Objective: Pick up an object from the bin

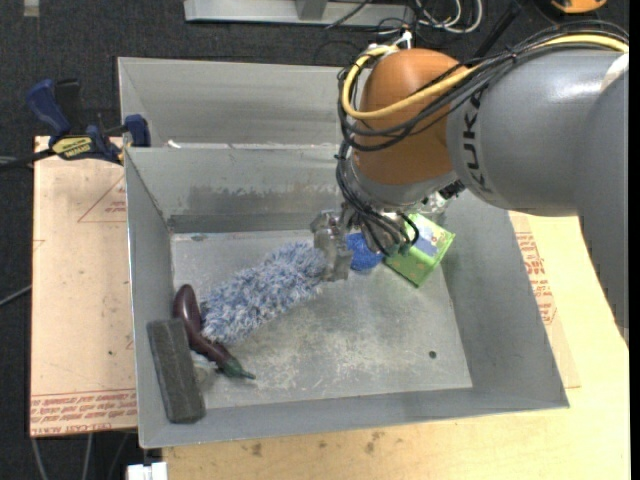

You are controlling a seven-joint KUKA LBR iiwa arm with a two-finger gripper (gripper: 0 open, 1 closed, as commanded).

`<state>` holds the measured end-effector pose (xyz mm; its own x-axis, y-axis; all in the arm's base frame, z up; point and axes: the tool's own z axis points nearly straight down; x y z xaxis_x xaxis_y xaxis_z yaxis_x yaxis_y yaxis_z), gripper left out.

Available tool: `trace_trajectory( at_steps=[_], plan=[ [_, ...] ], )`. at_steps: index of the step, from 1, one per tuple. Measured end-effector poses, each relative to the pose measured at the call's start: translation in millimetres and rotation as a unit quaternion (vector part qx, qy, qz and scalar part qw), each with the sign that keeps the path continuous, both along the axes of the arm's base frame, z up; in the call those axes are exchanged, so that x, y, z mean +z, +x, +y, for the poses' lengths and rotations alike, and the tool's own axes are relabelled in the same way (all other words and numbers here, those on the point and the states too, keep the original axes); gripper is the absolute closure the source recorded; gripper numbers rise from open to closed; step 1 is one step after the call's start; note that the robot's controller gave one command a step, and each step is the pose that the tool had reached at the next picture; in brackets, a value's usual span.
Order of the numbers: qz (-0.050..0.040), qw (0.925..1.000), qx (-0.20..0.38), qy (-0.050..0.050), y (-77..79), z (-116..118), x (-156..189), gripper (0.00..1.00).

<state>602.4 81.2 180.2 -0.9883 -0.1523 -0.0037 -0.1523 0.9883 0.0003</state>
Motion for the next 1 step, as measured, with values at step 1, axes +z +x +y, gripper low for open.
trace_trajectory(
  at_steps=[1],
  plan=[
    [0.0001, 1.0, 0.0, 0.0, 0.0, 0.0, 0.0, 1.0]
  ],
)
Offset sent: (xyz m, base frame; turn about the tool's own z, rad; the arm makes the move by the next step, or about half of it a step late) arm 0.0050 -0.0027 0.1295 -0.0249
